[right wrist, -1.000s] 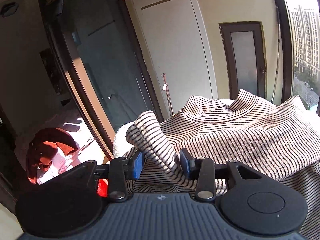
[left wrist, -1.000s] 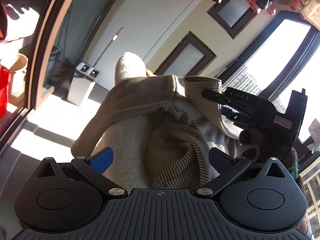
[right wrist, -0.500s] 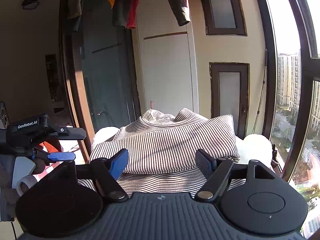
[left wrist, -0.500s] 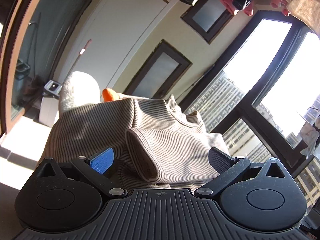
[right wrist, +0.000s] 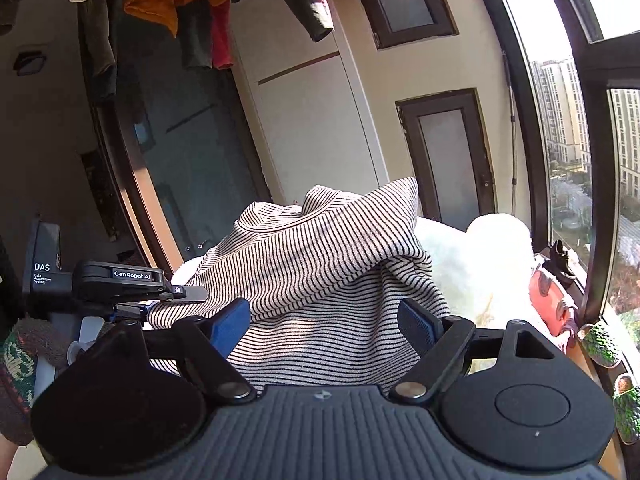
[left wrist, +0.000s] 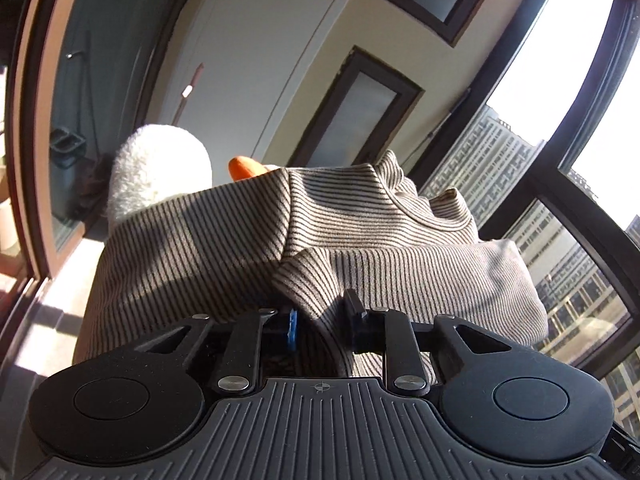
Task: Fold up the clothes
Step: 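Grasp the other sleeve with the left gripper and lift it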
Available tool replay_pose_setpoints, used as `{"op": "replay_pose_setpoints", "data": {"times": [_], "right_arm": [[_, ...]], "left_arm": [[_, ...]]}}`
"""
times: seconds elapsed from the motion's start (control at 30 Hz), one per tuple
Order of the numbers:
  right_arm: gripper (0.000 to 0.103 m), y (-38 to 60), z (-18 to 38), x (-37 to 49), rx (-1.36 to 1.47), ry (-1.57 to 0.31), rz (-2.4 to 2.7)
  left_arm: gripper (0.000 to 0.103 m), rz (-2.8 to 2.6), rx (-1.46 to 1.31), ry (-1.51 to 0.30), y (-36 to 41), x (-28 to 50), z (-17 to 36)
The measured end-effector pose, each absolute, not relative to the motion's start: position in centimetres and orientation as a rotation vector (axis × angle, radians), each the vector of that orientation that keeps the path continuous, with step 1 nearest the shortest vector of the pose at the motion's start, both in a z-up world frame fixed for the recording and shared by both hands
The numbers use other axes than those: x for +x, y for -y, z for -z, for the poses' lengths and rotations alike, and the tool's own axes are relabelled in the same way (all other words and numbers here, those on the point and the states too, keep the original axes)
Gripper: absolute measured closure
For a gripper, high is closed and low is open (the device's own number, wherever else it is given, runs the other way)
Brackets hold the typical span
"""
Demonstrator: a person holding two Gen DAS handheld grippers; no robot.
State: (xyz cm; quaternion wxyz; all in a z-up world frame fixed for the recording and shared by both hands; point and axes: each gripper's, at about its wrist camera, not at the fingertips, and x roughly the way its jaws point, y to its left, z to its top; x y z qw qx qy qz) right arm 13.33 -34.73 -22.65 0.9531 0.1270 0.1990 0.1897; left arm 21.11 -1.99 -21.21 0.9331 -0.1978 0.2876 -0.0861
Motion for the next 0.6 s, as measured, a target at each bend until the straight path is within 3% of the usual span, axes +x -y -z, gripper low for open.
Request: {"op": "replay_pose_setpoints", "data": {"times": [0.2,0.37,0.47,0.6], "right_arm": [[0.020,34.4,24.1,14.6,0.280,-0.449,-0.415],[0.020,34.9,23.8,14.5,0.294,-0.421,-0.403],[0.019,35.0,23.6,14.4,0.284,-0.412,-0.383],[0.018,34.8,23.5,14.3,0.262,-0.430,-0.360]], "left_arm": [[0.088,0.246,-0.111,-0.359,6.0,20.7,13.0],[0.088,0.273,-0.047,-0.258,7.3,21.6,9.1],[0.087,0.237,-0.085,-0.338,6.2,23.2,11.2],[0.077,0.141,-0.112,-0.511,3.7,25.6,16.9]]}}
